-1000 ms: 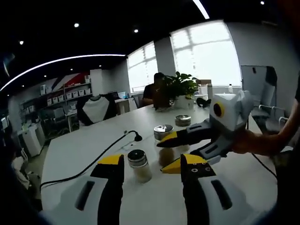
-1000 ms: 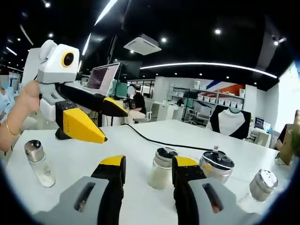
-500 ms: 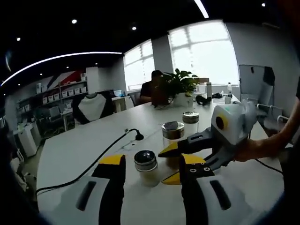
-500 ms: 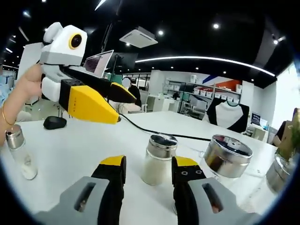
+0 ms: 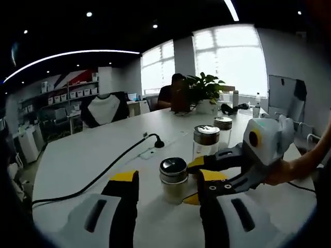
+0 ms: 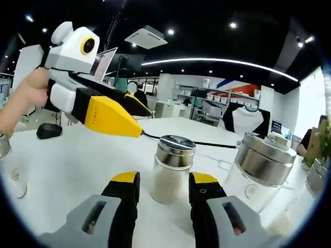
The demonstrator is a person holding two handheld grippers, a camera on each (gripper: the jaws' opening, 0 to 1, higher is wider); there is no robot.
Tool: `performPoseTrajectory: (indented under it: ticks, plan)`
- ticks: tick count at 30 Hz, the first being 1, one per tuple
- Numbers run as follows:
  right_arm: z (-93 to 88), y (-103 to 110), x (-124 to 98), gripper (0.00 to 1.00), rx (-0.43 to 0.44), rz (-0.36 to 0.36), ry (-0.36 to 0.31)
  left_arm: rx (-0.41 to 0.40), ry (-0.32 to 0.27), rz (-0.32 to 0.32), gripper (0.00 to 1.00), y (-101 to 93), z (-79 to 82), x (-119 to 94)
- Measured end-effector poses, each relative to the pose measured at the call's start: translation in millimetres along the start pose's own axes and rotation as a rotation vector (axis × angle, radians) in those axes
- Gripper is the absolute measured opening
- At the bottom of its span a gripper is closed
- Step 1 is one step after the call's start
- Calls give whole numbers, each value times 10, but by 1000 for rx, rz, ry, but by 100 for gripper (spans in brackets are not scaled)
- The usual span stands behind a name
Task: Rotate the seasoning bottle until the label or dispensing opening points toward the visible target arrow and the bottle remains upright within the marked orientation range
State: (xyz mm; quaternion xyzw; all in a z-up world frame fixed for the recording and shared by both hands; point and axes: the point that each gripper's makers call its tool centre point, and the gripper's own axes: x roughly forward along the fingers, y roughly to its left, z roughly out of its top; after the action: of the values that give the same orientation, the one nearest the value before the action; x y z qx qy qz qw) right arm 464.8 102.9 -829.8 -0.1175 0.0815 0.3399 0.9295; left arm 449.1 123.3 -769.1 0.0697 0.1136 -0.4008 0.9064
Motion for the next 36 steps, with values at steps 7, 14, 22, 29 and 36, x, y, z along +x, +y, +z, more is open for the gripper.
performPoseTrajectory:
  ticks: [7, 14, 22, 29, 36]
  plan:
    - [-78, -10, 122, 37, 23, -25, 5, -7, 6, -27, 47, -7, -53, 120]
    - [-54, -17, 177, 33, 1, -26, -18, -23, 11, -21, 47, 8, -95, 103]
    - [-53, 0, 215, 31, -8, -25, -27, -41, 19, -22, 47, 21, -158, 97]
    - [-41, 23, 244, 30, -4, -4, -70, -45, 23, -38, 47, 17, -161, 147]
    - [-20, 18, 256, 29, 6, -11, -88, -45, 25, -40, 47, 67, -176, 175]
